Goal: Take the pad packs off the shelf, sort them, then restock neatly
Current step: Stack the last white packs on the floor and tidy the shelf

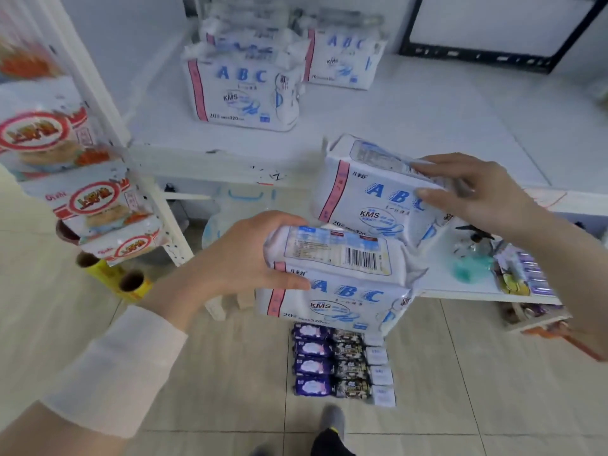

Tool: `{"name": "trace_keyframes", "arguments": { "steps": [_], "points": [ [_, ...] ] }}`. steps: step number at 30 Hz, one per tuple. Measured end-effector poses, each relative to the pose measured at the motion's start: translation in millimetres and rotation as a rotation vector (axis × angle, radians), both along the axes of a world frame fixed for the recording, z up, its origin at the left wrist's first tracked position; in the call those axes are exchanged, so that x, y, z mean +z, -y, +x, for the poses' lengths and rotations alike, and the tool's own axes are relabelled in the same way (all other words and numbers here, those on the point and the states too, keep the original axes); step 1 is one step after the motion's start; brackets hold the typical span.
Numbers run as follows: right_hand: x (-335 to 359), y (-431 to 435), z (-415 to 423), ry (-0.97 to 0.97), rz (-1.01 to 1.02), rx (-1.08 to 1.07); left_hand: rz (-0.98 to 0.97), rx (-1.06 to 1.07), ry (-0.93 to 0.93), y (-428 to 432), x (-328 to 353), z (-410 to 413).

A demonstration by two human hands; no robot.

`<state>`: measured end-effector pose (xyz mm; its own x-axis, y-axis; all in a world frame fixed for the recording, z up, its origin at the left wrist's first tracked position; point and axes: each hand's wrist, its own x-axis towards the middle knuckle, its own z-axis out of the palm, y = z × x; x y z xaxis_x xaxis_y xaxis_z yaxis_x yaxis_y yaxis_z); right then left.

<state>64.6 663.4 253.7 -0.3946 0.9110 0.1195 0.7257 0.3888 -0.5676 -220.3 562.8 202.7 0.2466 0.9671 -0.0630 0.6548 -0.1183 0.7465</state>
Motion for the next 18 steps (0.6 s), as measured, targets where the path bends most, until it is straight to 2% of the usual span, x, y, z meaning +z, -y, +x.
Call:
{"name": "trace_keyframes", "arguments": {
  "steps": [9, 18],
  "points": [
    [49, -100, 36, -0.135, 0.000, 0.047, 0.165, 0.093, 0.005, -82, 70, 52],
    [69, -185, 36, -0.048, 0.088, 0.050, 0.186, 0.195, -0.103, -152, 87, 60]
  ]
}}
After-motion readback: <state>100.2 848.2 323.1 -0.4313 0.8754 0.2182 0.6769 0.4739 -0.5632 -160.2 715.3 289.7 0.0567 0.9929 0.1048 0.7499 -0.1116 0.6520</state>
